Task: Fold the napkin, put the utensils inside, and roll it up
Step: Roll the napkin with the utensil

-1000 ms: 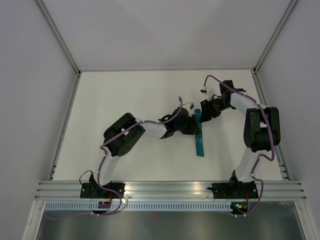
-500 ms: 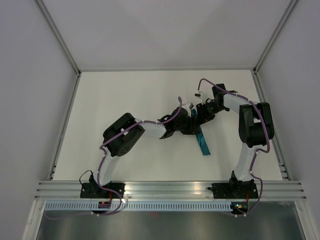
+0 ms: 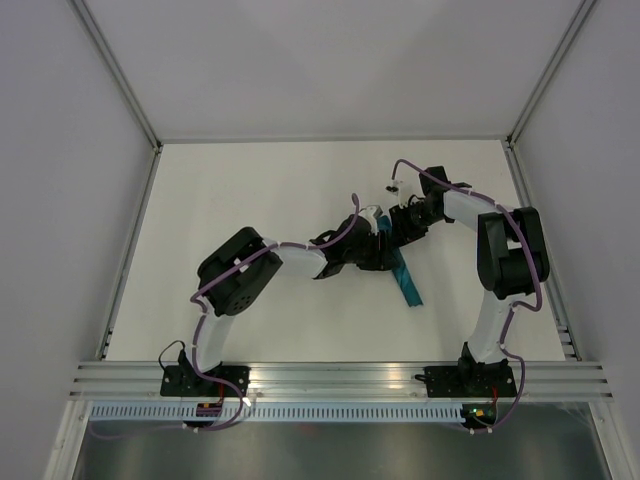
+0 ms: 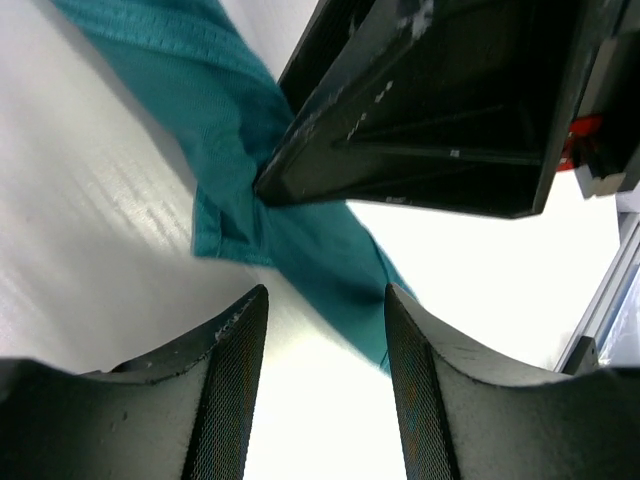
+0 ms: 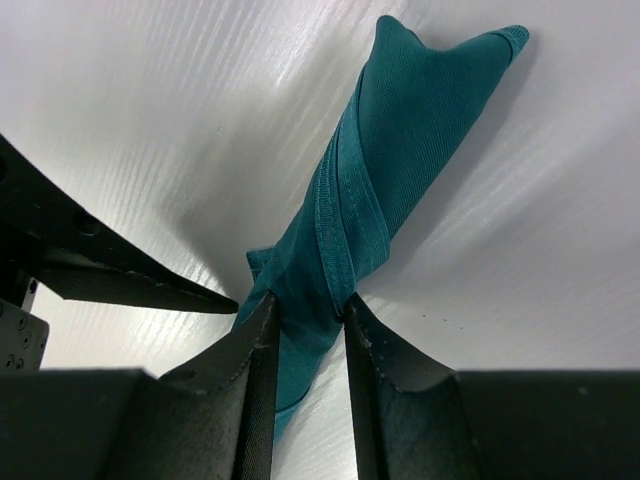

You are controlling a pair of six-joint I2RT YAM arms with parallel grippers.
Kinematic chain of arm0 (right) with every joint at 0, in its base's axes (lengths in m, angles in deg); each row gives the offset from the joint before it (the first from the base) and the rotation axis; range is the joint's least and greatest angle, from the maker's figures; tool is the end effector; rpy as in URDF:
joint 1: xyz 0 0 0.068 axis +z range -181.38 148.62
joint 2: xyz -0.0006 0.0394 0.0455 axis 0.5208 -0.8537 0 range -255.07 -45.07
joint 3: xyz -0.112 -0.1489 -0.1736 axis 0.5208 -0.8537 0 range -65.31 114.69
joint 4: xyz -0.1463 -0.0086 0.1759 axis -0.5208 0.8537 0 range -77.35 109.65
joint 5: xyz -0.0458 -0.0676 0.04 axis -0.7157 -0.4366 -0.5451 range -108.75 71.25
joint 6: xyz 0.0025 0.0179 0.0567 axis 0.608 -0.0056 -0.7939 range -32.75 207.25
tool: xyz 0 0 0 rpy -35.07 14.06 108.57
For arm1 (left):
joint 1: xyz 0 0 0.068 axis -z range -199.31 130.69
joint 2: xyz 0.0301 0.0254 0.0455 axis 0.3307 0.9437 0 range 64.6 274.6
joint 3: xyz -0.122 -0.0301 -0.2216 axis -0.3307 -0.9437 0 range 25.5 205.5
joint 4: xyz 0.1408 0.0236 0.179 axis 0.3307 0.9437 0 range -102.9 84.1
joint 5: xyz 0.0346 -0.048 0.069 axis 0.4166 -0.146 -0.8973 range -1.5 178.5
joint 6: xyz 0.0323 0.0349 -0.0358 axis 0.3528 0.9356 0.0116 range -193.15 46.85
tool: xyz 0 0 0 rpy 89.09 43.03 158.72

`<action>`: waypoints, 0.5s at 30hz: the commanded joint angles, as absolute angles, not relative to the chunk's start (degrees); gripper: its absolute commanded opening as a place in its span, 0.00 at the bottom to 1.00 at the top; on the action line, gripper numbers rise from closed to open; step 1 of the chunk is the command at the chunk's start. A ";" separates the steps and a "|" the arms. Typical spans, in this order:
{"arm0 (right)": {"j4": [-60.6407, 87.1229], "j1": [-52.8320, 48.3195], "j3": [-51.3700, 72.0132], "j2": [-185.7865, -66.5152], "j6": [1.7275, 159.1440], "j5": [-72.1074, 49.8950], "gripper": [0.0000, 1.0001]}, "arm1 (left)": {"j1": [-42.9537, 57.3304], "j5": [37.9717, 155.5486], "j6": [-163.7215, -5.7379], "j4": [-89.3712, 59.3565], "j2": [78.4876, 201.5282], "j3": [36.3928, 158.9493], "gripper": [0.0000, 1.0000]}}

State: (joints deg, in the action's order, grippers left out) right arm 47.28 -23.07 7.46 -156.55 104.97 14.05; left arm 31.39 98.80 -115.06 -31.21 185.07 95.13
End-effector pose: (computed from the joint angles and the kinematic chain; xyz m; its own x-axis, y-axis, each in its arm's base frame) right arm 0.3358 0.0731 0.1512 -0.8192 -0.3782 -0.4311 -0.5507 0.7287 0.4071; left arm 0.2614 -0.3315 0.1372 -0.8258 -0.0285 -0.5632 0.4102 0.6549 -0.6347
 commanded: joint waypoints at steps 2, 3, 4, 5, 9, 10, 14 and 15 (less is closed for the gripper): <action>42.62 -23.03 5.62 -156.43 104.74 4.11 0.29 | 31.14 95.88 -111.74 -26.97 181.15 92.66 0.56; 42.62 -22.95 5.70 -156.43 104.39 3.67 0.29 | 31.14 95.19 -111.65 -26.79 180.80 92.48 0.56; 42.62 -23.03 5.70 -156.43 104.39 3.49 0.29 | 31.14 94.66 -111.65 -26.44 180.27 92.13 0.55; 42.36 -22.77 5.70 -156.25 104.21 3.05 0.29 | 31.23 94.30 -111.47 -26.53 179.83 91.34 0.55; 41.04 -22.59 4.91 -155.81 102.99 0.94 0.29 | 31.05 92.11 -111.29 -26.18 177.55 89.58 0.55; 40.86 -22.51 4.83 -155.64 102.55 -0.02 0.29 | 30.96 91.49 -111.29 -25.91 177.37 89.49 0.55; 38.50 -22.24 4.30 -154.85 100.53 -4.05 0.29 | 30.96 90.43 -111.12 -24.94 176.66 89.05 0.54; 38.05 -22.07 4.30 -154.67 99.83 -5.11 0.29 | 30.88 90.26 -111.12 -24.86 176.58 88.96 0.54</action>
State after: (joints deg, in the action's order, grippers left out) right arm 41.49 -22.17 6.11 -154.65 101.25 6.68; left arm 31.25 92.77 -113.57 -26.75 179.19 89.77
